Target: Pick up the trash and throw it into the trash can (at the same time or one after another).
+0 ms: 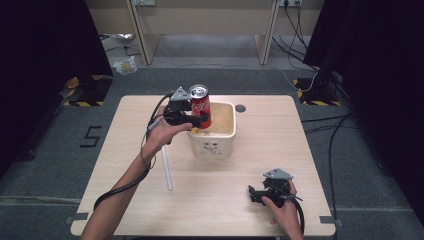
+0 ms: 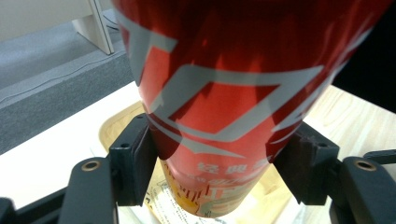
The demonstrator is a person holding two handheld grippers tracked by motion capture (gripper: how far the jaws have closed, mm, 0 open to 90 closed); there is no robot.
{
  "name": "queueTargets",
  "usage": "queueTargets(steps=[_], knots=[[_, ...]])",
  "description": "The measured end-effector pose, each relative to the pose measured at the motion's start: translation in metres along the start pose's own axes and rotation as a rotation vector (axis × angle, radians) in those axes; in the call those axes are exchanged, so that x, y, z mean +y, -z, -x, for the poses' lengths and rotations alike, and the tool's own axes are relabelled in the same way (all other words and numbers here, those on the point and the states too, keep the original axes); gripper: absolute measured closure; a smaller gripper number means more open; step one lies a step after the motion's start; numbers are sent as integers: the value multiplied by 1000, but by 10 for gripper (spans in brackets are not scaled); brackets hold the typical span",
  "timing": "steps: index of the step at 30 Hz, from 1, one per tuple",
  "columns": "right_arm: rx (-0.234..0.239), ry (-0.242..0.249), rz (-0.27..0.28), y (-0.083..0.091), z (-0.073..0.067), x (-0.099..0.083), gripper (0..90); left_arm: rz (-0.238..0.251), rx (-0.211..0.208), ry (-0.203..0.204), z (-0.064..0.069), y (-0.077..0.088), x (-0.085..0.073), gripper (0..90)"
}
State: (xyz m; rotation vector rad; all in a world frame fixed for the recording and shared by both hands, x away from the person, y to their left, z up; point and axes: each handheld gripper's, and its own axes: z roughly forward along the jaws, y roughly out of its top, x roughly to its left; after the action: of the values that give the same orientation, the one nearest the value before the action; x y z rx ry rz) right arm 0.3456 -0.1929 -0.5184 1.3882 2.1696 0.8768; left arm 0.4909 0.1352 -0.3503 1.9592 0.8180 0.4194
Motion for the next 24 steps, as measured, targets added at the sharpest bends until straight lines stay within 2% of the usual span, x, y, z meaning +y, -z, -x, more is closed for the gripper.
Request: queueTargets(steps=[10,24], knots=[[0,1,-1,0,0,0,3,-33,13,-8,-2,-14,-10,338],[1,1,-3,0,0,0,3,-69,16,-4,-5,-22,-23,335]])
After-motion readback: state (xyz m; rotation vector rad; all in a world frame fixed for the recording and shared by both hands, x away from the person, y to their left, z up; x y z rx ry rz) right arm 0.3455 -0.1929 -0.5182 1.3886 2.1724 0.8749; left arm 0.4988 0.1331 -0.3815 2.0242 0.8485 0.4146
